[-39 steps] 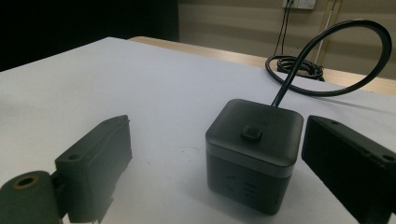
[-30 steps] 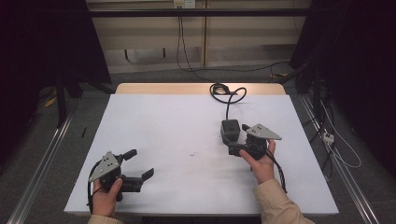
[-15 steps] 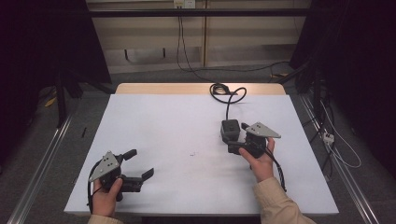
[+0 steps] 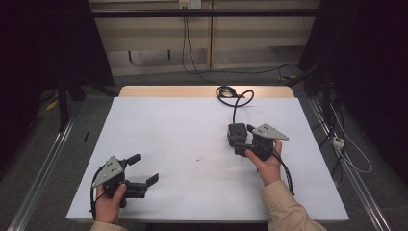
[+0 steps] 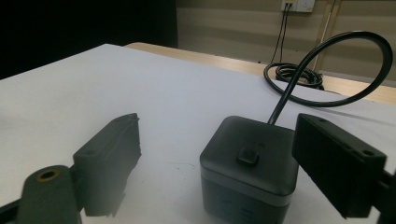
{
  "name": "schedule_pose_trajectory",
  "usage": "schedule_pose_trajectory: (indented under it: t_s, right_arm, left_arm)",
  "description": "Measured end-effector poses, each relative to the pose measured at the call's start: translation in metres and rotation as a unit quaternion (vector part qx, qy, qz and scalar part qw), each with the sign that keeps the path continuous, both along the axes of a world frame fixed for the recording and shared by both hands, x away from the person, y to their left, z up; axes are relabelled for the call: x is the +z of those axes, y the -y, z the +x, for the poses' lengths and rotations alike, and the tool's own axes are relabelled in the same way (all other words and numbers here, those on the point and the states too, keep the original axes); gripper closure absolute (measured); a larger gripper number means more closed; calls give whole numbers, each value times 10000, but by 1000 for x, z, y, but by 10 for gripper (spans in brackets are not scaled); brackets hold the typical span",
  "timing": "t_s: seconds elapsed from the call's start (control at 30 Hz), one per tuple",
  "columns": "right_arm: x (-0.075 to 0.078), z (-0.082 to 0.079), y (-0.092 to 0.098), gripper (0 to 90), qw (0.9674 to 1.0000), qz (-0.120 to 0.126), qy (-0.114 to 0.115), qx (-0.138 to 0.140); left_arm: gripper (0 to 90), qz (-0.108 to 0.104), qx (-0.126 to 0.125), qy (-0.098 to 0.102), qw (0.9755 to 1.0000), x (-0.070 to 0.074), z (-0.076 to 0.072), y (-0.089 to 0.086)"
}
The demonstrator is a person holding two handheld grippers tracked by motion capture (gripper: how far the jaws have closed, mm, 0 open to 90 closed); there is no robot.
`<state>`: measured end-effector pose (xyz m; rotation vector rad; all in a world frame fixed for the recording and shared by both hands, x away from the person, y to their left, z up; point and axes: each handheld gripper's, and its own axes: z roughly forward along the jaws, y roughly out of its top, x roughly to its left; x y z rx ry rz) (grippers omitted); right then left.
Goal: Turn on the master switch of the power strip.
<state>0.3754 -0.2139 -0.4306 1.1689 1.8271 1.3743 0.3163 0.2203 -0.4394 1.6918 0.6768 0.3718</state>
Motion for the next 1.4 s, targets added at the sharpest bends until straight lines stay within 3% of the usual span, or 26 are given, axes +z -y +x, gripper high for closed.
schedule_pose_trajectory:
  t_s: [0.7,1.4]
  right_arm:
    - [4,8,-1,279,10000,8,-41,-7]
    - [5,16,-5,406,9999,-143,-89,-25]
  left_arm:
    - [24,2,-15,0,10000,0,0,1]
    - [24,7,1,14,10000,0,1,0]
